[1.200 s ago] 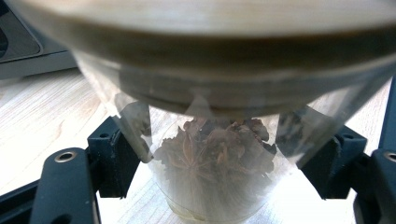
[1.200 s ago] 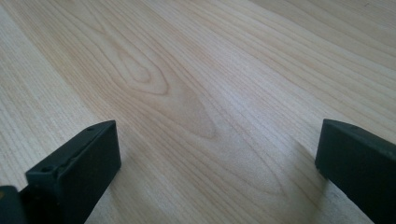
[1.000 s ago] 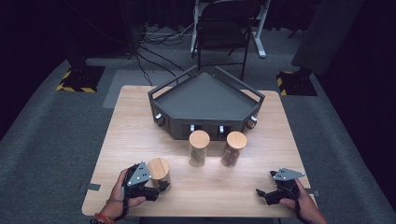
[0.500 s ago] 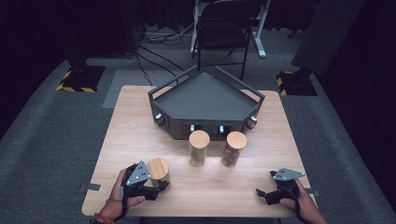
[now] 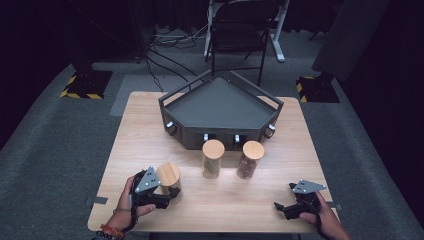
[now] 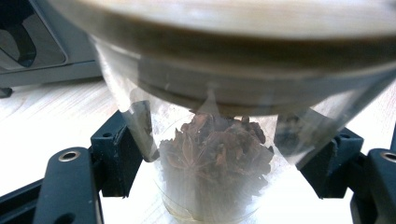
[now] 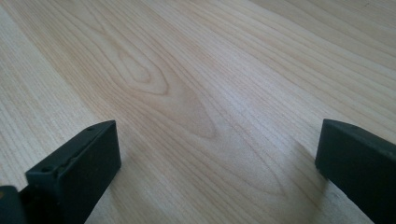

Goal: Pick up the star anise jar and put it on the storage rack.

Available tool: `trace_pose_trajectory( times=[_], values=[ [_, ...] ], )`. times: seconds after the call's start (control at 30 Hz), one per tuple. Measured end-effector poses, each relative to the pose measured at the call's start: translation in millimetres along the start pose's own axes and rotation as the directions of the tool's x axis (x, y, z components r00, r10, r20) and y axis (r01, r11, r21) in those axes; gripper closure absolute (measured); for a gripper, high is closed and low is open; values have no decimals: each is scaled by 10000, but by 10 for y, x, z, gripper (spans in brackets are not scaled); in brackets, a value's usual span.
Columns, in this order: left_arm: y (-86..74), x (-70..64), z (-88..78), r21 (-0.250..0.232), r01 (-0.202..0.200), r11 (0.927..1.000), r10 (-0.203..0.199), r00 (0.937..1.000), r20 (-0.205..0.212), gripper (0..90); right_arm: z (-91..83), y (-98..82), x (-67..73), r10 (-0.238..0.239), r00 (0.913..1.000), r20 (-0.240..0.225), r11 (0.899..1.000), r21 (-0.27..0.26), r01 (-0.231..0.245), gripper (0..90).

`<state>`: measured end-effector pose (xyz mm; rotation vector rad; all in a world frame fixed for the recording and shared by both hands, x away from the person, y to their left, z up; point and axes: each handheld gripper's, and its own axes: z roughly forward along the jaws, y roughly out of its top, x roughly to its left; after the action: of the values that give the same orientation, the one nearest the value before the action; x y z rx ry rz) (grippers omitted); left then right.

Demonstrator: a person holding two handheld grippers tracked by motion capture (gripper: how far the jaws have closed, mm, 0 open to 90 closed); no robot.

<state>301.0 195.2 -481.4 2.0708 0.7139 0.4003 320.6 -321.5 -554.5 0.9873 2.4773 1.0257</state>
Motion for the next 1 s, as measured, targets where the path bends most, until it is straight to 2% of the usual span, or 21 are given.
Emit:
trace_pose_trajectory(
  times=[0.17,0.27,0.5,1.0],
  values=[
    [55,25,14,-6,37,10000,-37,10000,-57,248,0,0,0,1,10000,0,10000,1,-1,1],
    [111,45,43,116,4,9999,-1,9997,-225,248,0,0,0,2,10000,0,10000,0,-2,1],
    [202,98,60,56,152,9999,-149,9986,-501,248,0,0,0,3,10000,-1,10000,1,-3,1],
    [524,194,130,-295,245,9993,-260,9983,-513,248,0,0,0,0,10000,0,10000,0,0,1]
  ],
)
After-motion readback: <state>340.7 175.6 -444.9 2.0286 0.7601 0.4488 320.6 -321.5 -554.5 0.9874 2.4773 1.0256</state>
